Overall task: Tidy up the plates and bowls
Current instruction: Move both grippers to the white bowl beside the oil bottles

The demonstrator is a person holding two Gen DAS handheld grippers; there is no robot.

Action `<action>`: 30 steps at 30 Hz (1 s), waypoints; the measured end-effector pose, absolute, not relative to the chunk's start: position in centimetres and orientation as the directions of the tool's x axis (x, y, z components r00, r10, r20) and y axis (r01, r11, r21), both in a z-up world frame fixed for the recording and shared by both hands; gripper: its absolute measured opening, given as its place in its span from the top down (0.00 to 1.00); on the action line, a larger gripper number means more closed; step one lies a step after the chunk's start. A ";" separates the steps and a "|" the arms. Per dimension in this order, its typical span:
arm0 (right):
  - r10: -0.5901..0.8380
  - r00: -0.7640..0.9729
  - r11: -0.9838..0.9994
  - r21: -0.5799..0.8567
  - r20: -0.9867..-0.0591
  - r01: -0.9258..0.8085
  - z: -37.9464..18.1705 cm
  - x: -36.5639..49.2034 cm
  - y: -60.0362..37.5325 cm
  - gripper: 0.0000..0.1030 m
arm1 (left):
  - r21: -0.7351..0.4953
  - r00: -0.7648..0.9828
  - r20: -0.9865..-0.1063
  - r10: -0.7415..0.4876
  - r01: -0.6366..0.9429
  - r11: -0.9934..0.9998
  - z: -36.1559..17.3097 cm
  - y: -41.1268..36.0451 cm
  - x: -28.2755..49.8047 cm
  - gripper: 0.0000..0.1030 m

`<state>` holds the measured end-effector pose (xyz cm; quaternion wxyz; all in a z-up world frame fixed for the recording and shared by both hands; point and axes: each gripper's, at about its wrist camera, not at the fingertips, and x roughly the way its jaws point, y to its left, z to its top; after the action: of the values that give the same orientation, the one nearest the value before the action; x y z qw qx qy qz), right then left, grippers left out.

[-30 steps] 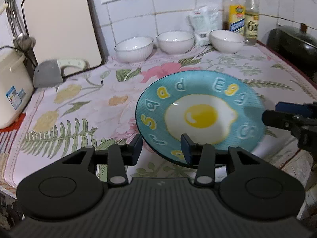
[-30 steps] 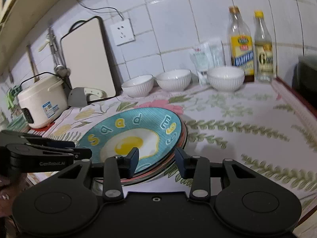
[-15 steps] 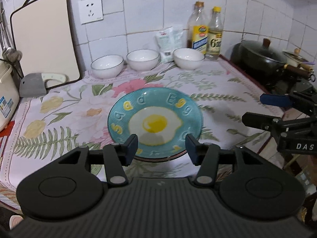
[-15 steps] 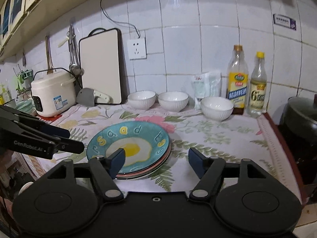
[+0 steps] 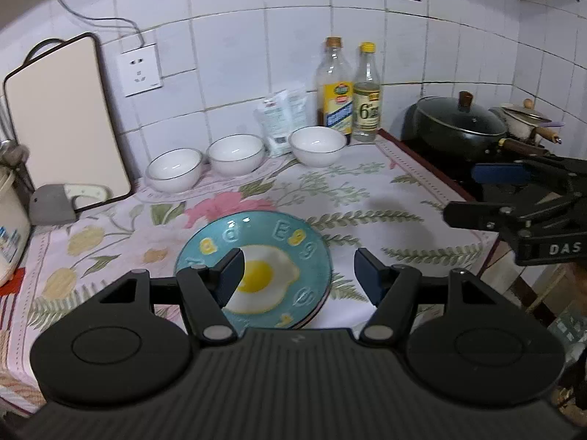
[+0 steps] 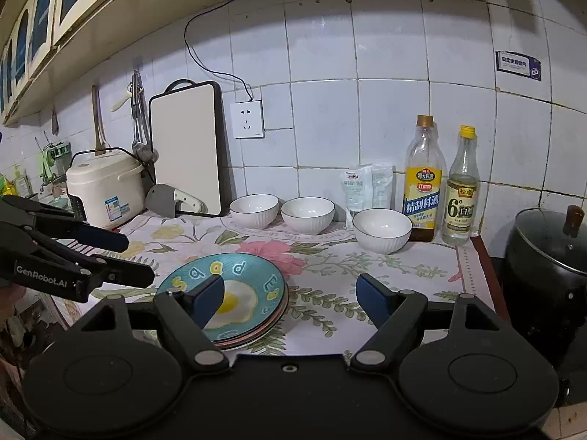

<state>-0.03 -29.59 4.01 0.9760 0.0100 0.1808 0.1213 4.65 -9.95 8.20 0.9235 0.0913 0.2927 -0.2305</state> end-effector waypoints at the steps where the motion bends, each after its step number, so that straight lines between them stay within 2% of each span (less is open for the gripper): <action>1: 0.241 0.904 0.970 0.060 -0.352 -0.235 4.1 0.2 -29.9 0.20 | 0.030 0.717 -0.584 -0.380 0.487 0.873 8.3 -10.3 4.8 0.36; 6: 0.243 0.900 0.967 0.021 -0.362 -0.252 4.7 1.6 -30.9 0.19 | 0.022 0.705 -0.587 -0.399 0.506 0.862 8.7 -12.2 6.2 0.36; 9: 0.256 0.902 0.961 -0.009 -0.348 -0.276 4.8 3.0 -31.4 0.16 | 0.015 0.705 -0.586 -0.400 0.503 0.864 8.7 -13.3 7.5 0.36; 13: 0.259 0.916 0.957 -0.047 -0.305 -0.287 4.4 5.0 -32.3 0.15 | -0.057 0.711 -0.550 -0.438 0.491 0.869 8.5 -14.0 9.6 0.36; 18: 0.251 0.926 0.961 -0.042 -0.282 -0.274 2.9 8.6 -33.9 0.15 | -0.131 0.679 -0.568 -0.466 0.484 0.865 7.3 -15.4 13.6 0.36; 30: 0.197 0.915 0.971 -0.059 -0.353 -0.232 -1.0 19.7 -37.1 0.07 | -0.213 0.657 -0.604 -0.451 0.412 0.886 4.6 -19.8 24.2 0.36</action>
<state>19.73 -37.12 -0.97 0.9772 -0.0499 0.1748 0.1098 24.17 -19.78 4.64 0.9099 -0.0284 0.3391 -0.2373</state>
